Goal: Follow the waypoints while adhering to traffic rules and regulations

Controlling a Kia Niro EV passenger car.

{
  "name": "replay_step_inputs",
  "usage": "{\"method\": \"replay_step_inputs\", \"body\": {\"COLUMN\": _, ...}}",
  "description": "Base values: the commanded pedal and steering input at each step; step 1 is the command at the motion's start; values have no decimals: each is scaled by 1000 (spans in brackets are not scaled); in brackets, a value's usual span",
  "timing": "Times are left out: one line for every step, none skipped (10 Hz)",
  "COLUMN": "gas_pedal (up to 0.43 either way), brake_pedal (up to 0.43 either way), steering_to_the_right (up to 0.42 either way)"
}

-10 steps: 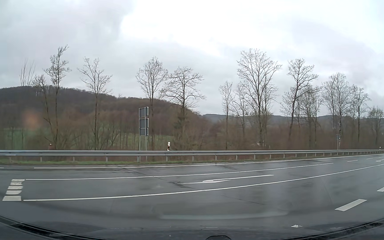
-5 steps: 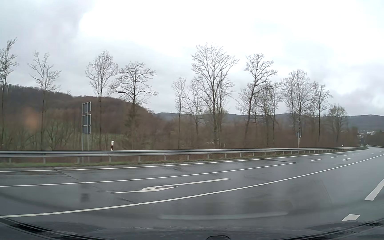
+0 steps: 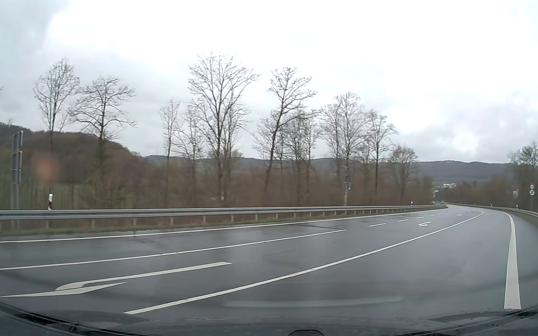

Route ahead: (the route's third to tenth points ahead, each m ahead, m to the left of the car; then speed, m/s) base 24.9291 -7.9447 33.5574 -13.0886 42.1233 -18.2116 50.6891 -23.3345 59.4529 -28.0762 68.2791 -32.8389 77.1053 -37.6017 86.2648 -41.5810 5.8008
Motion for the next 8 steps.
{"method": "replay_step_inputs", "body": {"gas_pedal": 421, "brake_pedal": 0, "steering_to_the_right": 332}}
{"method": "replay_step_inputs", "body": {"gas_pedal": 421, "brake_pedal": 0, "steering_to_the_right": 321}}
{"method": "replay_step_inputs", "body": {"gas_pedal": 421, "brake_pedal": 0, "steering_to_the_right": 302}}
{"method": "replay_step_inputs", "body": {"gas_pedal": 421, "brake_pedal": 0, "steering_to_the_right": 283}}
{"method": "replay_step_inputs", "body": {"gas_pedal": 421, "brake_pedal": 0, "steering_to_the_right": 275}}
{"method": "replay_step_inputs", "body": {"gas_pedal": 421, "brake_pedal": 0, "steering_to_the_right": 274}}
{"method": "replay_step_inputs", "body": {"gas_pedal": 421, "brake_pedal": 0, "steering_to_the_right": 273}}
{"method": "replay_step_inputs", "body": {"gas_pedal": 421, "brake_pedal": 0, "steering_to_the_right": 266}}
